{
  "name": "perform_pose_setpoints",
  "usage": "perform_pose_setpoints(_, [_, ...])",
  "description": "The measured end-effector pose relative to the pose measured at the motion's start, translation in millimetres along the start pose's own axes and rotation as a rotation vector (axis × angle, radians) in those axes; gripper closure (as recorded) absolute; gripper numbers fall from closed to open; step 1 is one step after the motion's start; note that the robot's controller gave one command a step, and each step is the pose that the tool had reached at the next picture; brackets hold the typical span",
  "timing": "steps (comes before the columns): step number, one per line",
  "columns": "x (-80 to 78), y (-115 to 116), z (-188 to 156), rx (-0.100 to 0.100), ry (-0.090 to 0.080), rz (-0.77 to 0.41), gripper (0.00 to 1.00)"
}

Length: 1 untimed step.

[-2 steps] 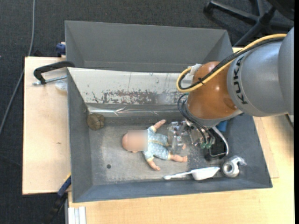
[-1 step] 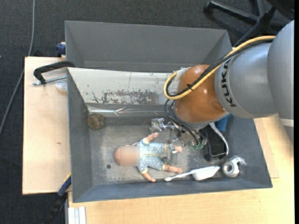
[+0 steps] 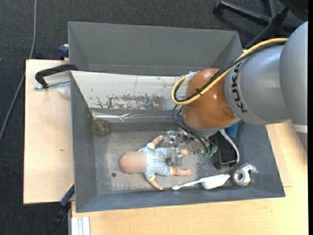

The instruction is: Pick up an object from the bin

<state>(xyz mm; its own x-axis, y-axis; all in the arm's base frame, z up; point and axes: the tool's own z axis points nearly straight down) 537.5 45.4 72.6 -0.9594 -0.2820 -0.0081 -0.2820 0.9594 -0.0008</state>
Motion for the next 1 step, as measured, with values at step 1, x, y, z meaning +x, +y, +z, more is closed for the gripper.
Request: perform_pose_setpoints(1, [0.0,0.0,0.0,0.0,0.0,0.0,1.0])
